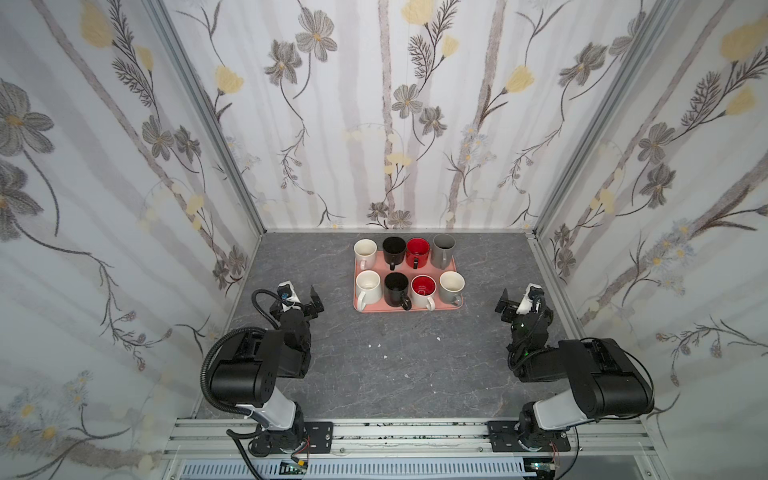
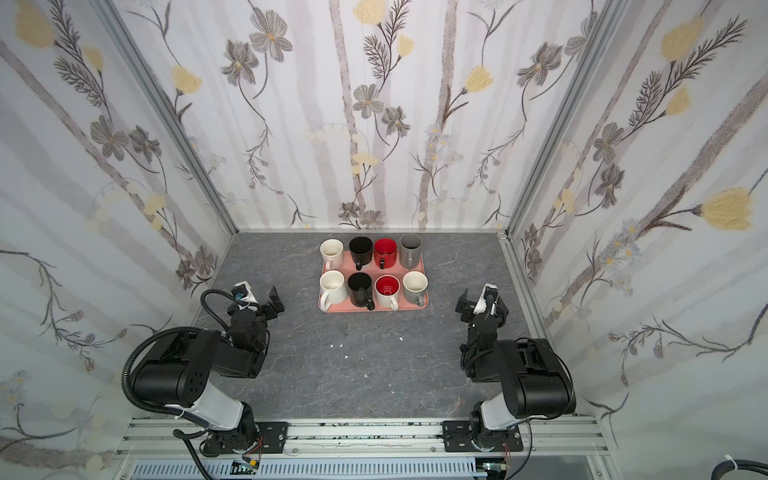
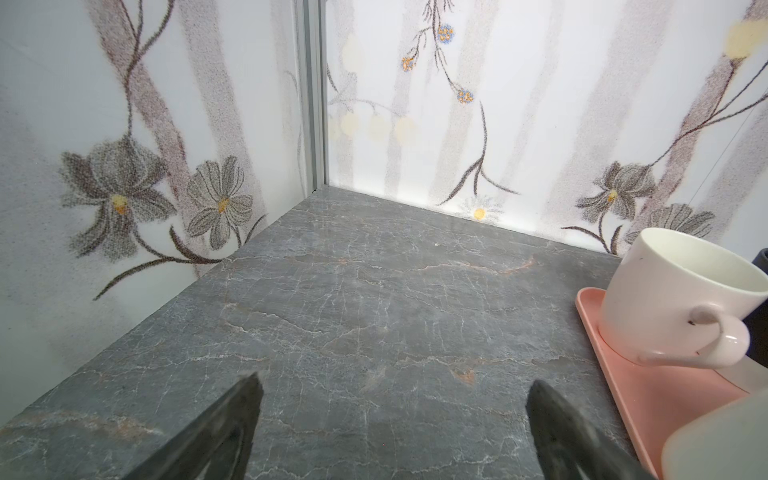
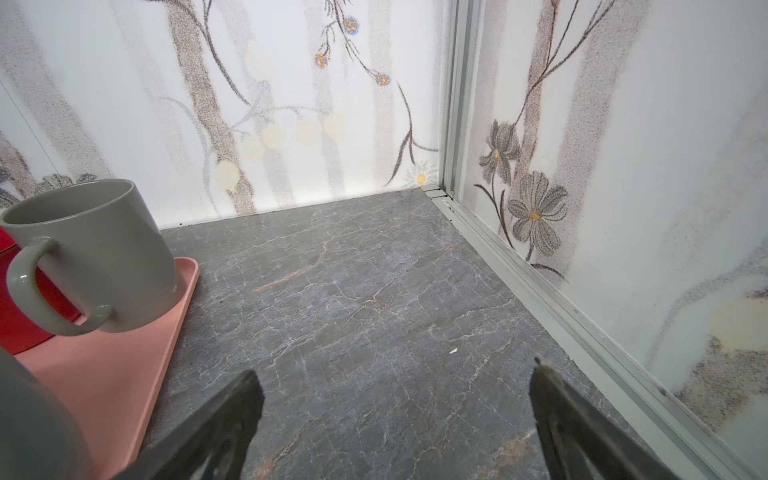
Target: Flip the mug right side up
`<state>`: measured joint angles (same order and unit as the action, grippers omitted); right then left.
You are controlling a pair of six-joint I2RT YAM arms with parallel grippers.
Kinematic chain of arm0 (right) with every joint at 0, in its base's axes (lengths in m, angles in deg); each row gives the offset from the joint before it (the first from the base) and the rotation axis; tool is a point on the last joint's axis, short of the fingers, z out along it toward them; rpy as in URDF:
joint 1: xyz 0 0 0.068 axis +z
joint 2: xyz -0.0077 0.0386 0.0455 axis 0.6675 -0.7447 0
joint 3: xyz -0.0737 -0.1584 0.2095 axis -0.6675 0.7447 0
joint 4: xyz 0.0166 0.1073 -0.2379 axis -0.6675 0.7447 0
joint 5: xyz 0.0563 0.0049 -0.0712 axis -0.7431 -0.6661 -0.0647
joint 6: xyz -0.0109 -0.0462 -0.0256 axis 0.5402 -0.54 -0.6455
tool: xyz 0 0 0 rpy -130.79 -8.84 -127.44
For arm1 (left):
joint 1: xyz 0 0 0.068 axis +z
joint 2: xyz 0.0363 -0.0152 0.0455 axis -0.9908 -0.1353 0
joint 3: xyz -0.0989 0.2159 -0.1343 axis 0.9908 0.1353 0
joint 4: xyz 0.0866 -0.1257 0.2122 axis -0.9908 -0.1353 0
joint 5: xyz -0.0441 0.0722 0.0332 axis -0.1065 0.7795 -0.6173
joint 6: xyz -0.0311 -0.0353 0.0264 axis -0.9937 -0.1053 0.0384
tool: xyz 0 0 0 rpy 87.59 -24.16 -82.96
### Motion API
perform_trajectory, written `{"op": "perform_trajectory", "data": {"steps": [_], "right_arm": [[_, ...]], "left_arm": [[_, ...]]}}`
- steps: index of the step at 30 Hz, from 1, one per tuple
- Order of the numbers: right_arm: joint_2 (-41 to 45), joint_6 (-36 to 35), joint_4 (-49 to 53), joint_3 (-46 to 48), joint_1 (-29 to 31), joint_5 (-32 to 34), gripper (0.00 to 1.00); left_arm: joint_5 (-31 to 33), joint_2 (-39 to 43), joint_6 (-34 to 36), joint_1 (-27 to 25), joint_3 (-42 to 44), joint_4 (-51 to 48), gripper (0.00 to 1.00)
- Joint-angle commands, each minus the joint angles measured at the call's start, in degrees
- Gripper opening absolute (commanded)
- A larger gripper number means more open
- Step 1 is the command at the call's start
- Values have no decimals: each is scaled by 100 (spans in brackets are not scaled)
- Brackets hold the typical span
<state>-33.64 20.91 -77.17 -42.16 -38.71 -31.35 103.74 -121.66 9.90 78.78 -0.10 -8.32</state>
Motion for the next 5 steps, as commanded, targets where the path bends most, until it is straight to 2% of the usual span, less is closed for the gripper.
{"op": "perform_trajectory", "data": {"steps": [1, 5], "right_arm": [[-14, -9, -206, 8, 3, -27, 100], [-16, -6, -204, 9, 5, -20, 100]], "left_arm": [[56, -14, -15, -7, -2, 243, 100], [56, -6, -17, -3, 5, 242, 100]]}}
